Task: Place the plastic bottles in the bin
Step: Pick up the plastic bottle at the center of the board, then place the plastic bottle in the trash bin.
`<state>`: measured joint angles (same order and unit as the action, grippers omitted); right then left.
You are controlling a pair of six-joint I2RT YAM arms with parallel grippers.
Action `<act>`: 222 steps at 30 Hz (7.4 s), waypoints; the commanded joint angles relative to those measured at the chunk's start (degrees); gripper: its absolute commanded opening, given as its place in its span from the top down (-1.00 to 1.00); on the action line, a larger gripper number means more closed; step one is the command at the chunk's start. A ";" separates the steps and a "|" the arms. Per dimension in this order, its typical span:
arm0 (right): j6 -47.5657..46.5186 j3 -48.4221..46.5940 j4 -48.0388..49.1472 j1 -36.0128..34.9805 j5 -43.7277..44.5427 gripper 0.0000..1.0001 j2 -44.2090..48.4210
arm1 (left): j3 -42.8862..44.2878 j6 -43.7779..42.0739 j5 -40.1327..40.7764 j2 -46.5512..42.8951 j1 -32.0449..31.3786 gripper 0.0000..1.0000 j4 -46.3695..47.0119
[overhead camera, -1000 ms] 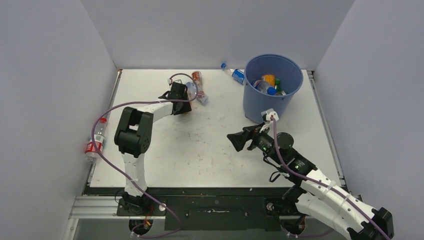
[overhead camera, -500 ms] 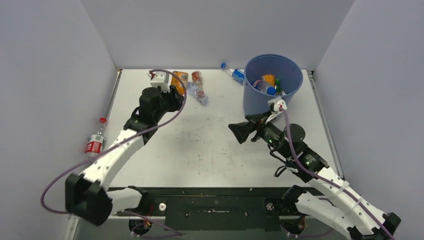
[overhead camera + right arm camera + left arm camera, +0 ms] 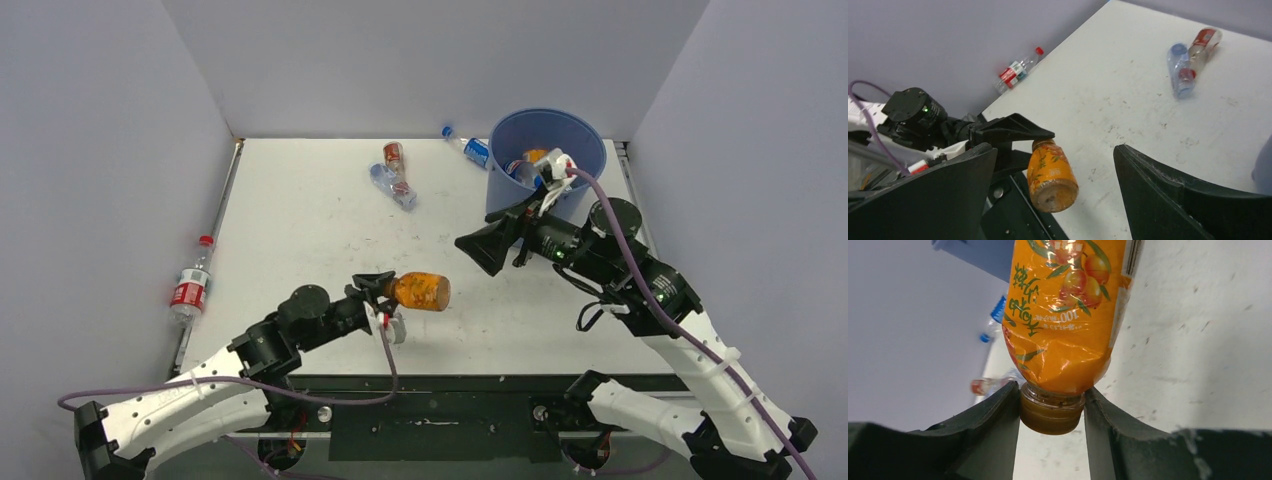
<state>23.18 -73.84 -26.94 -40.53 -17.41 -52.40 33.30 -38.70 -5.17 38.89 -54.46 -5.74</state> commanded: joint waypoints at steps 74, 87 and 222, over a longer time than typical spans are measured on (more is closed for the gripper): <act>22.55 37.92 83.02 -10.88 1.52 0.19 0.49 | 3.96 72.19 -16.68 5.64 0.84 -0.92 44.91; 23.17 38.09 83.40 -10.97 1.08 0.19 -1.17 | 6.10 71.14 -17.07 9.62 0.76 -0.70 45.83; 8.32 -13.59 23.27 33.46 33.39 -0.85 -29.30 | 3.18 38.35 21.34 0.37 1.28 -0.92 9.92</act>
<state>29.10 -80.47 -4.71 -6.09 14.74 -89.27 35.66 -0.64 14.76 39.18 -53.52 3.14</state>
